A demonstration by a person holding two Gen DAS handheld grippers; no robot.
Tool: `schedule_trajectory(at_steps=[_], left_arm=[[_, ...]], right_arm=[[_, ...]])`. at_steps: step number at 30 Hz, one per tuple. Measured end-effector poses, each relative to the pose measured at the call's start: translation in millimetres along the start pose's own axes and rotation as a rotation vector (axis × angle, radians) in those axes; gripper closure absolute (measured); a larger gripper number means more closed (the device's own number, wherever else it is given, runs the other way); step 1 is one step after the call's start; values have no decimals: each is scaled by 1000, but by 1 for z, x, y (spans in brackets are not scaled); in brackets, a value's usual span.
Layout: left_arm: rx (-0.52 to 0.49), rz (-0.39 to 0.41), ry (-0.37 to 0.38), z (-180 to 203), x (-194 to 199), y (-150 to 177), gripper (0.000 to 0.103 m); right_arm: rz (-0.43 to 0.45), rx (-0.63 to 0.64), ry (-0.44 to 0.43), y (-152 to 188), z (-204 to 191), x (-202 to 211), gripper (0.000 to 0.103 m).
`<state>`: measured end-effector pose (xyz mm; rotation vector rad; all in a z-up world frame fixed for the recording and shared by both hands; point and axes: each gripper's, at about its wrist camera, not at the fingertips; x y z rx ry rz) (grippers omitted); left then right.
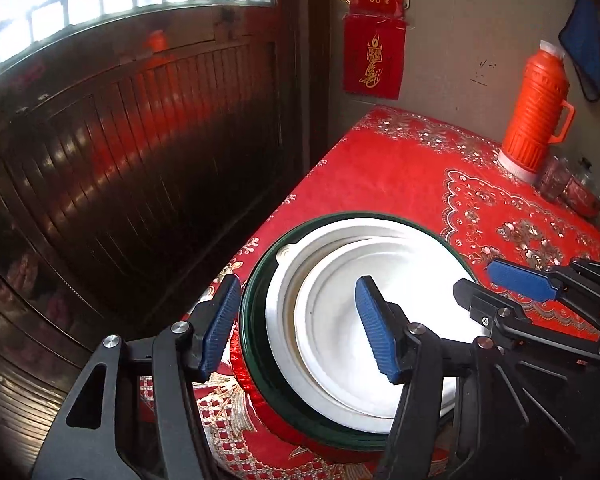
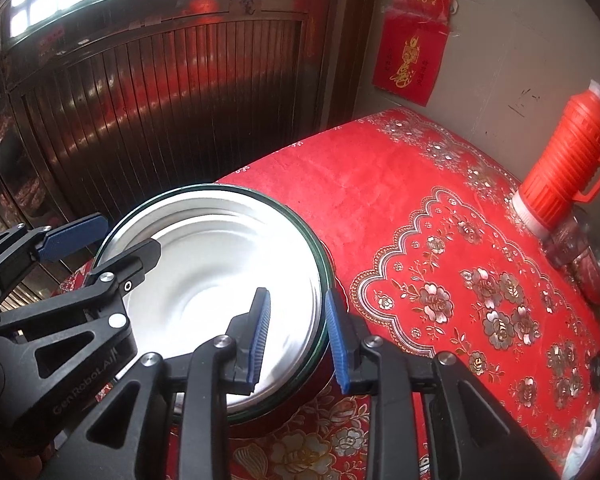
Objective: Organize plates and bowls
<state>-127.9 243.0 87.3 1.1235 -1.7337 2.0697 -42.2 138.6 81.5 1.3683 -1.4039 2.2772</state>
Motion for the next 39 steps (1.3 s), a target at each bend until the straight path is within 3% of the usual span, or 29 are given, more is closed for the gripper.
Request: schedule_trajectory(at_steps=[4,7,12,17,25,27,30,36,39], left_arm=[[12,11,6,1,5,-1,43],[24,33,-9,2,11,0,42],[73,44,0,-1,17,1,42],[75,33,-2,6,19,5,42],[32,111,-54,15,35,9,42],[25,120,-78,16,37,9,30],[-10,134,-89,20,39,11,27],[-22,105,-18,21,37,12,27],[-31,113,-30,22,39,12,27]], right_arm=[[21,-11,-3,1,1,6,69],[48,-27,7,4,2,13,60],[100,-80,24,14,11,24,37],[134,-108,41,26,15,32,32],[144,-167,43,39,26,34,31],[140,-174,39,41,28,33,31],[135,-181,39,43,29,32,31],[137,-186,40,43,31,34,31],[134,-184,43,43,31,33,31]])
Point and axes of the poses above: each gripper's, at about its wrist camera, not at the fingertips, and x roughly against the way its jaws point, z to its right, y to its underside, and after that the axes turned 3 degrees about y, right-handed
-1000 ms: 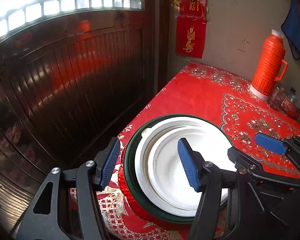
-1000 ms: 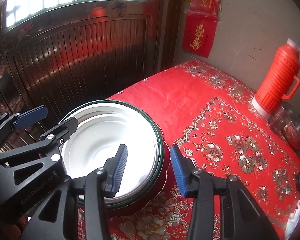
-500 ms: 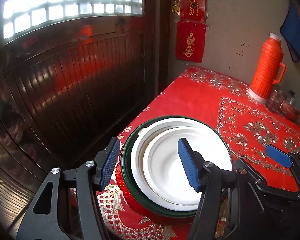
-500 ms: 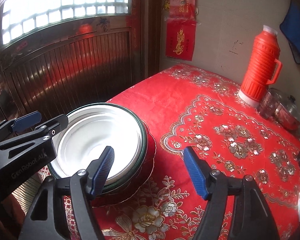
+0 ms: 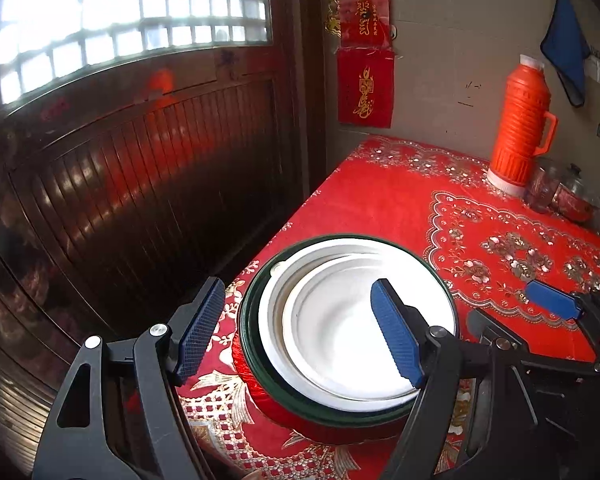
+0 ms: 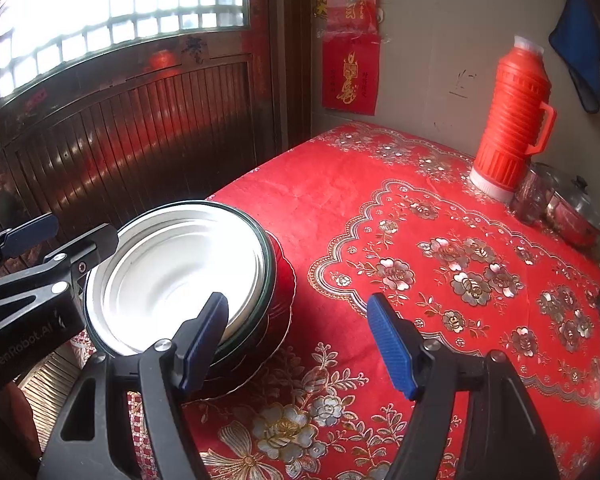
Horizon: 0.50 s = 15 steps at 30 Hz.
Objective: Organize plates and bowls
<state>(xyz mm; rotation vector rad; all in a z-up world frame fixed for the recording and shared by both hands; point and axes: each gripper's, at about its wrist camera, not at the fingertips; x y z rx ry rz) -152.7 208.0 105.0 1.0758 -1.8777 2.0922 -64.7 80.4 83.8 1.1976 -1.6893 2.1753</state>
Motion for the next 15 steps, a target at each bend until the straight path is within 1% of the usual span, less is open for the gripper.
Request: schedule_trajectory(at_steps=[4,8,15], left_arm=[[-19,8,0,2,2,1,27],[-18,8,36,2,3,1,26],[-26,10,29,2,2,0,25]], right_arm=[[-2,4,0,0,-1,-1,31],[-1,9,1,-1,-2,-2,31],[-2,15,1,-1,-3,-3,31]])
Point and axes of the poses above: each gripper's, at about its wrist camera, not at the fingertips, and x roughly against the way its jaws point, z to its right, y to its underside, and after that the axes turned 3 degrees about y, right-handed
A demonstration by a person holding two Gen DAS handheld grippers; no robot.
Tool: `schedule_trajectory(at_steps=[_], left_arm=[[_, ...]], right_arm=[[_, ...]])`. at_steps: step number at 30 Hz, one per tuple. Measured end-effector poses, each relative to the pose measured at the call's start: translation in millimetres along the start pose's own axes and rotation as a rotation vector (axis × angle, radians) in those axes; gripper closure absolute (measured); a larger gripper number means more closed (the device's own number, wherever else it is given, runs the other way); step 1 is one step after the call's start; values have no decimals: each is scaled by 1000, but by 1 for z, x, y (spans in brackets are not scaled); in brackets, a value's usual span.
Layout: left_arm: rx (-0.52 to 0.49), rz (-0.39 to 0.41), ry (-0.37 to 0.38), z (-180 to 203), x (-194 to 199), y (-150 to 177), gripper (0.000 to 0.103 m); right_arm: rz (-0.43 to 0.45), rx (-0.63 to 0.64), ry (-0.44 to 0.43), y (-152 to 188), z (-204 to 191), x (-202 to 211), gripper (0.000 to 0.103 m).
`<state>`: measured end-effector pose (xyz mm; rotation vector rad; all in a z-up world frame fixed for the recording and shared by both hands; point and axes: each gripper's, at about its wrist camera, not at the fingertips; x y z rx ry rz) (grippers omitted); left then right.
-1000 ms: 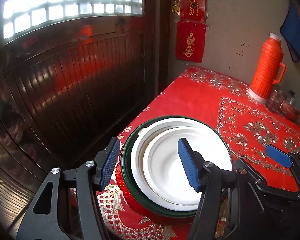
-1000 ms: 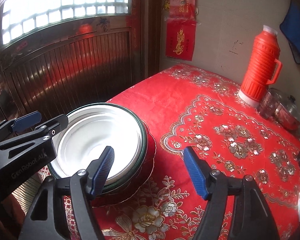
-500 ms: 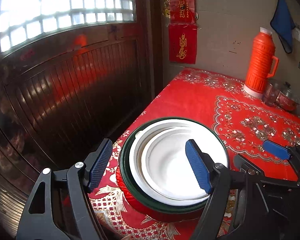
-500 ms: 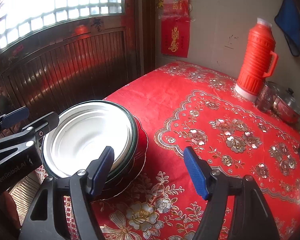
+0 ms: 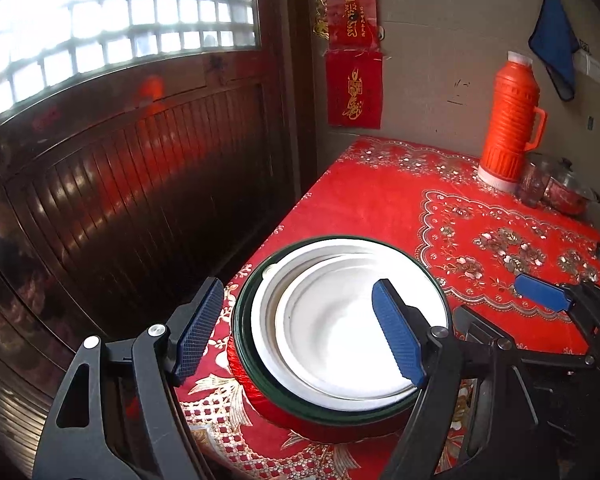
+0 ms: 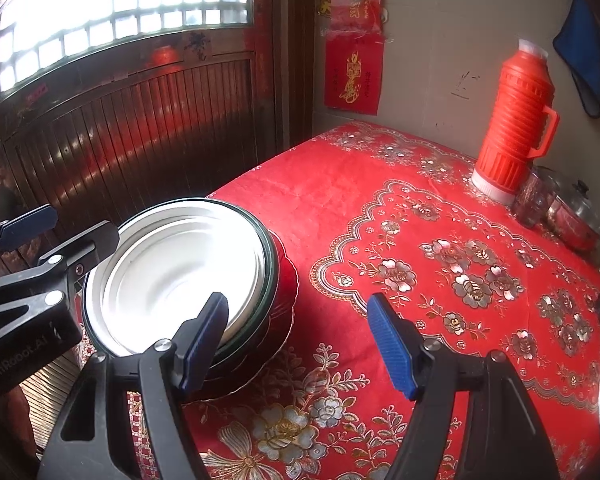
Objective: Organize plates and bowls
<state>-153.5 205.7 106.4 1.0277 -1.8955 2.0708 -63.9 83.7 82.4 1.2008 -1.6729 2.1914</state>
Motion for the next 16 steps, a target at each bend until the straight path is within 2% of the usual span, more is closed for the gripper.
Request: schedule_trajectory(at_steps=[16], left_arm=[[-14,19,-26,2,5,7,25]], right_arm=[[3,31,-17,2,-16,2,31]])
Point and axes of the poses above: each gripper's, at about its wrist camera, not at the fingertips, and x roughly against the way its jaws point, z to its right, y to its underside, and after that the axes turned 3 degrees about y, right-handed
